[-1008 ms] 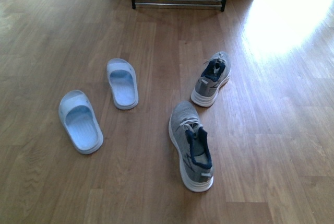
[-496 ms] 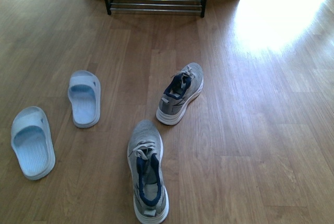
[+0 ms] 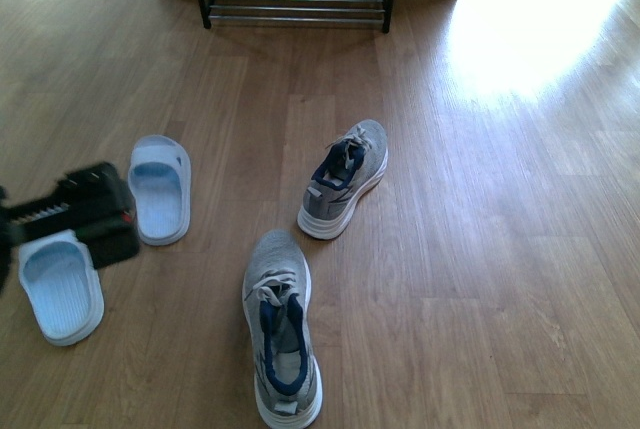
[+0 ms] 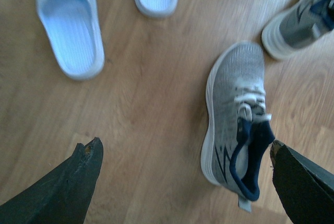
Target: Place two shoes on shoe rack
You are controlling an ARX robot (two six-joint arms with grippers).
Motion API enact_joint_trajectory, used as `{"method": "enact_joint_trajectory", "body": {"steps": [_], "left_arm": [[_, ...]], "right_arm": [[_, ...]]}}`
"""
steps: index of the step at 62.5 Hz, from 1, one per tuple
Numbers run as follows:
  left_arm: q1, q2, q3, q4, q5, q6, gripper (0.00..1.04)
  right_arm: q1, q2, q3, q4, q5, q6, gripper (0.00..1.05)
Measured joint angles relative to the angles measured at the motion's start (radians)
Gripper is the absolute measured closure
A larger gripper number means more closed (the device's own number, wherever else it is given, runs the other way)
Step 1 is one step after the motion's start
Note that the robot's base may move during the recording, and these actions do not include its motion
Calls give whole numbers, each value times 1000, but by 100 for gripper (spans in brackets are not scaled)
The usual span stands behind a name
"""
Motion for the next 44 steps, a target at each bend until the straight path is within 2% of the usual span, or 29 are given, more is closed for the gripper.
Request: {"method": "enact_joint_trajectory", "body": {"steps": [13, 20, 31, 38, 44], "left_arm": [[-5, 386, 239, -66, 117, 21, 9], [-6, 504, 329, -78, 163, 38, 9], [-30, 621, 419, -75, 209, 50, 9], [-66, 658, 432, -55, 296, 50, 9], [-89, 682, 454, -55, 327, 51, 9]], "right_arm": [[0, 0, 0, 0, 0, 0, 9], [0, 0, 0, 0, 0, 0, 9], [0, 0, 0, 0, 0, 0, 9], [0, 0, 0, 0, 0, 0, 9], [0, 0, 0, 0, 0, 0, 9]]}}
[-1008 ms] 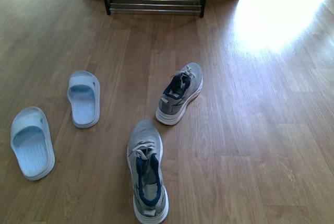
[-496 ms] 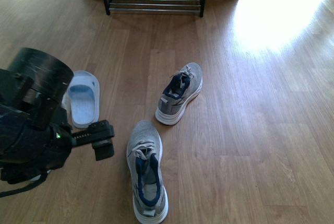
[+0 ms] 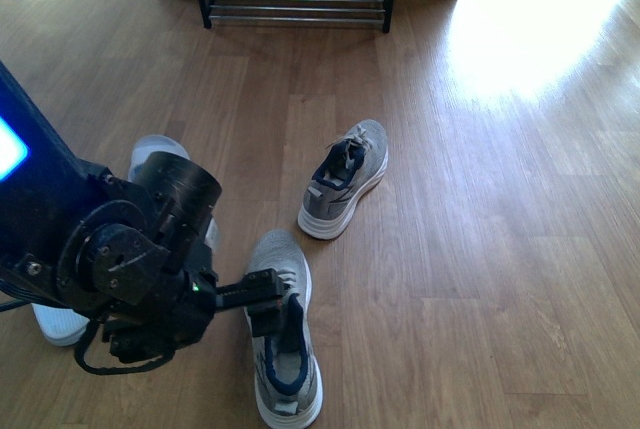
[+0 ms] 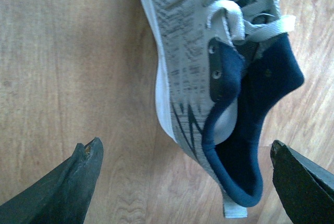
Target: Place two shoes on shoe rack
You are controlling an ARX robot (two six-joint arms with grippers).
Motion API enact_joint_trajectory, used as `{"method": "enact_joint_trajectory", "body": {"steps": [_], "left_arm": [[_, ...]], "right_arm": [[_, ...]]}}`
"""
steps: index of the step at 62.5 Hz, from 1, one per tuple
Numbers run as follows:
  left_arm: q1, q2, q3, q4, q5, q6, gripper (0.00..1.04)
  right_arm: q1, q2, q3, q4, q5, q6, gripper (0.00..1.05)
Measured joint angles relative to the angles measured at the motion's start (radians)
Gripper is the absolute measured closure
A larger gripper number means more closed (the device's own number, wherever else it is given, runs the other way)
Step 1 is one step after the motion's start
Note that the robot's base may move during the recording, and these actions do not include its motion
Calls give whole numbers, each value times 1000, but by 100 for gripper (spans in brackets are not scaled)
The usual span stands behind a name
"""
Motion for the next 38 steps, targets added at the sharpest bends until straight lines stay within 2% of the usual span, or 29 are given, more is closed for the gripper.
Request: {"method": "enact_joint_trajectory", "body": {"steps": [38], "left_arm": [[-10, 181, 203, -72, -18, 45, 9]], "right_arm": [[0, 0, 0, 0, 0, 0, 9]]}}
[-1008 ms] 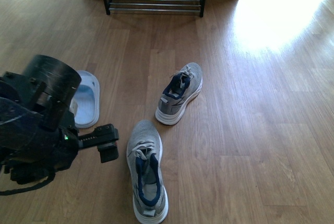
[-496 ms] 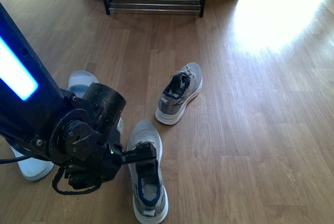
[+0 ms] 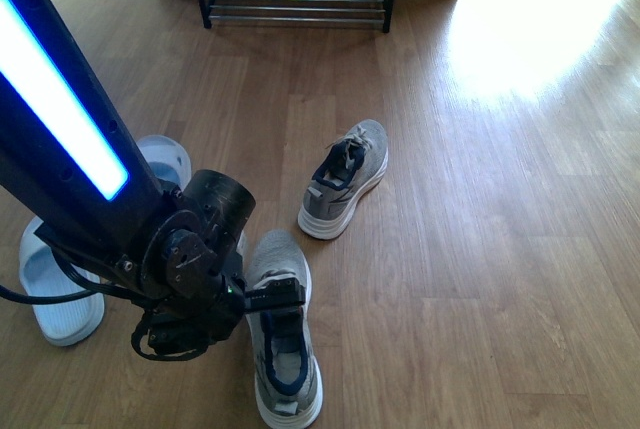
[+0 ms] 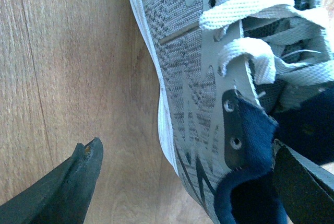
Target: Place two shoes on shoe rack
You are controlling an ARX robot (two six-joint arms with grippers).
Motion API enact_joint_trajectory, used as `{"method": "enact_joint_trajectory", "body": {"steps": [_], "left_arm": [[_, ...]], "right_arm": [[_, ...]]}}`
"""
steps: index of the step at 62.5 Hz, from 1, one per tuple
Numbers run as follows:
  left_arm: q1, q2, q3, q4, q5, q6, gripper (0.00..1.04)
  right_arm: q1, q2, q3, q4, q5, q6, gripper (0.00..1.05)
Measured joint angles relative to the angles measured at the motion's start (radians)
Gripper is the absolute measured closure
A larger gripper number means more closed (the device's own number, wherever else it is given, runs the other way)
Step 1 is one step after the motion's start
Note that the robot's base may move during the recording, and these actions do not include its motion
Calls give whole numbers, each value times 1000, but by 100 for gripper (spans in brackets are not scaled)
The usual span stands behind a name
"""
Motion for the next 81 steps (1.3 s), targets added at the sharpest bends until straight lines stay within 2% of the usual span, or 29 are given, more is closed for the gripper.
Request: {"method": "enact_joint_trajectory", "body": {"steps": [13, 20, 25, 49, 65, 81], "left_arm": [[-3, 53, 74, -7, -47, 58, 11], [-3, 79, 116, -17, -67, 77, 29], [-5, 96, 143, -32, -69, 87, 47], [-12, 107, 166, -51, -92, 82, 103], [1, 34, 79, -44, -153, 72, 104], [48, -312, -196, 64, -314, 108, 104]], "right_arm": [[0, 0, 0, 0, 0, 0, 9], [0, 0, 0, 0, 0, 0, 9], [0, 0, 0, 0, 0, 0, 9], [0, 0, 0, 0, 0, 0, 9], [0, 0, 0, 0, 0, 0, 9], [0, 0, 0, 0, 0, 0, 9]]}}
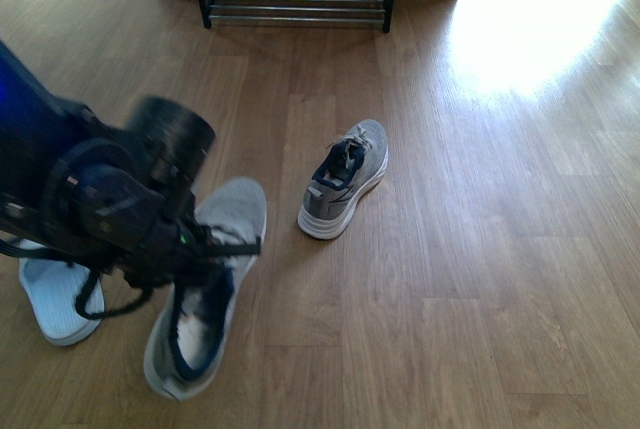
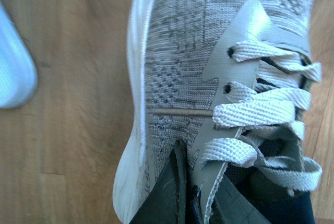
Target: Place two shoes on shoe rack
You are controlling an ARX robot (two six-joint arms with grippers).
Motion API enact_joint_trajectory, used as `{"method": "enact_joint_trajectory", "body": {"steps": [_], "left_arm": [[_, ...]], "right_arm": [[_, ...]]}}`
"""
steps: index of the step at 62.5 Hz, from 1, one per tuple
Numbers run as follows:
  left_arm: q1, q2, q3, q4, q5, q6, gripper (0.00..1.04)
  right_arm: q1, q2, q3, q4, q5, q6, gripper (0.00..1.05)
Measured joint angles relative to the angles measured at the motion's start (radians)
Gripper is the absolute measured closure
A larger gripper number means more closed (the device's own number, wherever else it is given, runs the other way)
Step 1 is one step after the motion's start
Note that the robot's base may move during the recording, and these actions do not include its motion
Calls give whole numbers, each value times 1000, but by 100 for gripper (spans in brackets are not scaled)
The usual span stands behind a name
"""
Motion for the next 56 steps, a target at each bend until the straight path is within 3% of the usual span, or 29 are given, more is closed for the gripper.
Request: {"method": "enact_joint_trajectory", "body": {"steps": [20, 41, 47, 52, 56], "left_arm": [[11, -613, -336, 17, -209, 77, 104], [-2, -1290, -600, -227, -433, 141, 104], [-51, -1497, -636, -344, -527, 168, 104], [-147, -1686, -652, -502, -658, 161, 104], [-194, -1785, -662, -578, -701, 154, 104]], "right_arm": [[0, 0, 0, 0, 0, 0, 9], [0, 0, 0, 0, 0, 0, 9], [0, 0, 0, 0, 0, 0, 9], [0, 0, 0, 0, 0, 0, 9], [0, 0, 0, 0, 0, 0, 9]]}}
